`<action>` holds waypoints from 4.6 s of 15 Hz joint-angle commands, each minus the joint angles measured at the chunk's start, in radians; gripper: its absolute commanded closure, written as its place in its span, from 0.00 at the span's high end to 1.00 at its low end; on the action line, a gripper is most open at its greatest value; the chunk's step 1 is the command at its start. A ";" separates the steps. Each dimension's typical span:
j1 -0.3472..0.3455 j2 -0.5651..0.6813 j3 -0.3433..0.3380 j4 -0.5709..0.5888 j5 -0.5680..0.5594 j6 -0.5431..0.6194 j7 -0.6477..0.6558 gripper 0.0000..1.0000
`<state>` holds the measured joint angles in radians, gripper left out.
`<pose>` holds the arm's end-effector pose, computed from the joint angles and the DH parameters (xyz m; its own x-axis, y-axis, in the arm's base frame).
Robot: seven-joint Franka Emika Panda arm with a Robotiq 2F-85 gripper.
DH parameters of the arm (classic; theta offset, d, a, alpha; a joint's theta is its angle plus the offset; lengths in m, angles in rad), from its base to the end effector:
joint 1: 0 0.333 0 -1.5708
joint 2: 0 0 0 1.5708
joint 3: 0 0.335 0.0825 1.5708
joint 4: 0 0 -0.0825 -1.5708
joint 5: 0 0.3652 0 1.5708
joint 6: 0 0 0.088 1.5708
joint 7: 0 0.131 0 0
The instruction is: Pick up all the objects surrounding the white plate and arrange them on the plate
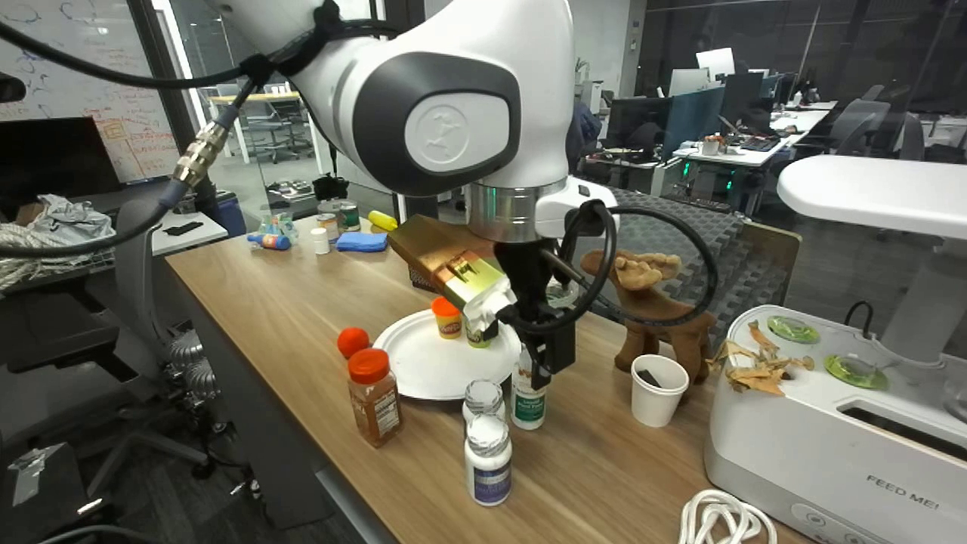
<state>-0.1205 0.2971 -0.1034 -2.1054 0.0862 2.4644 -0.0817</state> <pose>0.5660 -0.1263 0.2904 0.9774 -0.2011 0.0655 -0.2000 -0.9795 -0.0227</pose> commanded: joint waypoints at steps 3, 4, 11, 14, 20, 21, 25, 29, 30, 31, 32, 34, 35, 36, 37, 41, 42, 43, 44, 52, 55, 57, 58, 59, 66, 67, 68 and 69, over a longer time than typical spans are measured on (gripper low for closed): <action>-0.027 0.042 0.013 0.066 0.037 -0.005 0.000 0.58; -0.028 0.047 0.013 0.070 0.037 -0.007 0.001 0.49; -0.027 0.053 0.008 0.082 0.021 -0.001 0.019 0.18; -0.019 0.037 0.002 0.073 0.007 0.005 0.035 0.18; 0.060 -0.046 -0.047 0.045 -0.166 -0.025 0.242 0.17; 0.072 -0.065 -0.048 0.042 -0.195 -0.037 0.278 0.17; 0.113 -0.120 -0.017 0.033 -0.257 -0.083 0.335 0.17; 0.132 -0.109 0.023 0.037 -0.234 -0.104 0.313 0.17; 0.133 -0.101 0.036 0.035 -0.214 -0.090 0.299 0.17; 0.134 -0.093 0.049 0.032 -0.198 -0.083 0.280 0.17; 0.136 -0.081 0.058 0.032 -0.190 -0.075 0.277 0.17; 0.139 -0.055 0.071 0.031 -0.187 -0.050 0.284 0.17; 0.140 -0.040 0.074 0.032 -0.187 -0.036 0.289 0.17; 0.142 -0.027 0.075 0.035 -0.191 -0.023 0.297 0.17; 0.144 -0.015 0.075 0.039 -0.191 -0.007 0.303 0.17; 0.143 0.034 0.072 0.058 -0.177 0.044 0.305 0.17; 0.145 0.045 0.069 0.062 -0.176 0.051 0.308 0.17; 0.145 0.051 0.071 0.063 -0.169 0.060 0.304 0.17; 0.144 0.058 0.072 0.065 -0.161 0.067 0.302 0.17; 0.147 0.068 0.053 0.087 -0.158 0.092 0.318 0.17; 0.147 0.075 0.049 0.094 -0.159 0.090 0.320 0.17; 0.147 0.079 0.047 0.095 -0.159 0.089 0.320 0.17; 0.145 0.082 0.049 0.096 -0.155 0.086 0.316 0.17; 0.143 0.085 0.052 0.096 -0.150 0.083 0.309 0.18; 0.142 0.066 0.048 0.080 -0.131 0.084 0.314 0.83; 0.143 0.056 0.043 0.072 -0.136 0.088 0.318 0.91; 0.145 0.039 0.033 0.055 -0.146 0.096 0.331 0.98; 0.145 0.024 0.025 0.042 -0.150 0.100 0.341 1.00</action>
<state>0.0169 0.3750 -0.0549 -2.0264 -0.0584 2.5425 0.2310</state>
